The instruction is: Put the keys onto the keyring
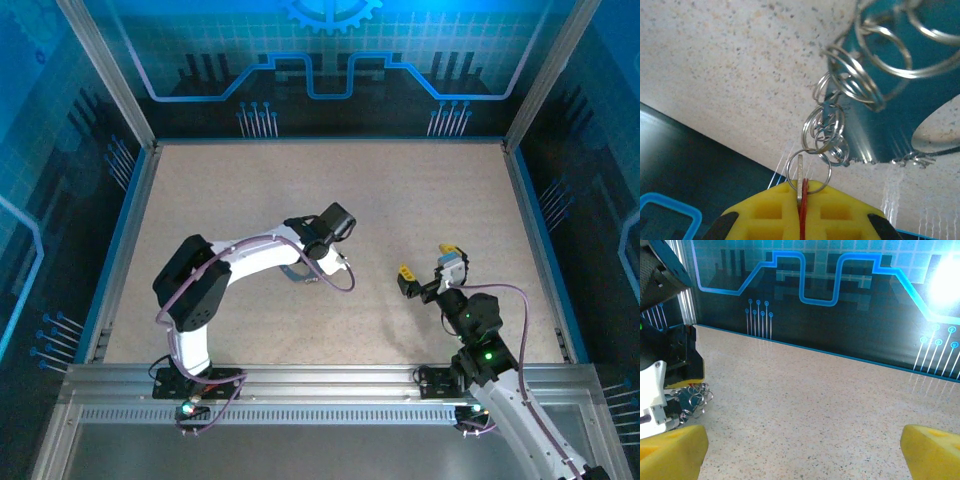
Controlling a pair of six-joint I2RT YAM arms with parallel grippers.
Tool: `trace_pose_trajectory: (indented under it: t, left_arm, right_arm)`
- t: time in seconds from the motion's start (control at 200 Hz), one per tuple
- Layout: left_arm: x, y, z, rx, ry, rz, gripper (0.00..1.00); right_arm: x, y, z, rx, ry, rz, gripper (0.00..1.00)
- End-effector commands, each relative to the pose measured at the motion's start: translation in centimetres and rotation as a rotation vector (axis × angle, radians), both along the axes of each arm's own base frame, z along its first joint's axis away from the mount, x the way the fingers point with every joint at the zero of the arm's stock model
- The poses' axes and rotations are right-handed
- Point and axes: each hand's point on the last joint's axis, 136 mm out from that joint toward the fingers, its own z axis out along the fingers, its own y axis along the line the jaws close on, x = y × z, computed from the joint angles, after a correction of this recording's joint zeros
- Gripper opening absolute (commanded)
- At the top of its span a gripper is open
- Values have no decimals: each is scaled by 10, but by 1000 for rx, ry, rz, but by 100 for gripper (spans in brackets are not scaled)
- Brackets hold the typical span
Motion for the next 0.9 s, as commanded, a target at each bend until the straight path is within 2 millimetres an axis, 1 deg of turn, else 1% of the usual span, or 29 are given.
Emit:
trace_pose_trajectory:
  t: [0.0, 0.345, 0.595, 0.755, 0.875, 0.896]
  left_arm:
    - [4, -15, -5, -40, 16, -7, 3]
    - [9, -45, -27, -118, 80, -36, 3]
    - [20, -71, -43, -155, 109, -65, 4]
    - [24, -88, -57, -168, 131, -87, 6]
    - [27, -101, -64, -197, 148, -102, 7]
    - [28, -103, -65, -200, 150, -105, 9]
  right_arm:
    - [1, -4, -1, 17, -10, -15, 100]
    - [-1, -1, -1, 8, -3, 6, 100]
    - [-1, 0, 0, 6, -2, 8, 100]
    - [-1, 0, -1, 6, -2, 8, 100]
    - [-1, 0, -1, 6, 1, 9, 100]
    - [-1, 0, -1, 6, -1, 9, 100]
